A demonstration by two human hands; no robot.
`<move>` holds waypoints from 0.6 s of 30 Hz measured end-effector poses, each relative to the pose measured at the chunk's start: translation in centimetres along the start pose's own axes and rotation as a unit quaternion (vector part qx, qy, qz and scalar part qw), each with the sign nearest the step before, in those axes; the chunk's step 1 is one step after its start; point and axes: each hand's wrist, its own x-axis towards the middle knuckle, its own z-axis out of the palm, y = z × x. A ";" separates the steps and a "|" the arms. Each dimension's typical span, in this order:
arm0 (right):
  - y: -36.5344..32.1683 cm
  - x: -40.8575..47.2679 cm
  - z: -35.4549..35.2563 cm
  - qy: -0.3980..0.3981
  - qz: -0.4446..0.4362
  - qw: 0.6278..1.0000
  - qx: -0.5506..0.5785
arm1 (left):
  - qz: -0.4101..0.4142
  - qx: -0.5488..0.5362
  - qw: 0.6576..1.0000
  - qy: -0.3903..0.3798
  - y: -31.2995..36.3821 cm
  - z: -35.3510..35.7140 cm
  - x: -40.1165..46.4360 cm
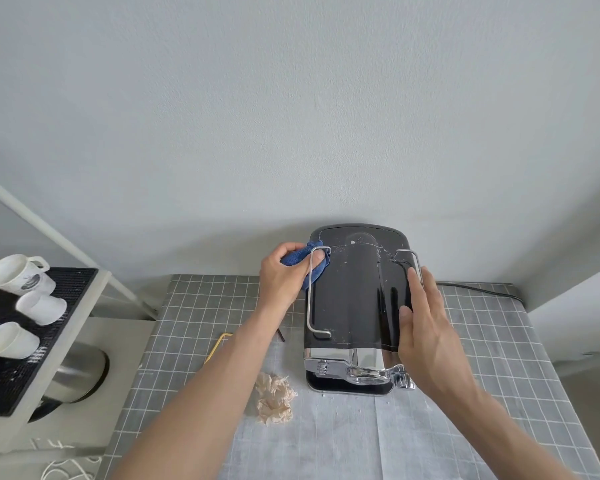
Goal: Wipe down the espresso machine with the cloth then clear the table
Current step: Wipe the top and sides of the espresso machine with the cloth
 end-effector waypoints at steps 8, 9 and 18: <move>-0.1 -0.2 0.1 0.004 0.010 1.000 0.000 | -0.036 0.054 0.994 -0.088 -1.8 -3.5 -5.0; -0.1 -0.2 0.0 0.004 0.008 1.000 -0.002 | -0.048 0.052 0.992 -0.102 -2.3 -4.1 -5.9; -0.2 0.0 -0.4 -0.006 -0.005 1.000 -0.006 | -0.010 0.002 1.000 -0.010 -1.4 -1.4 -3.4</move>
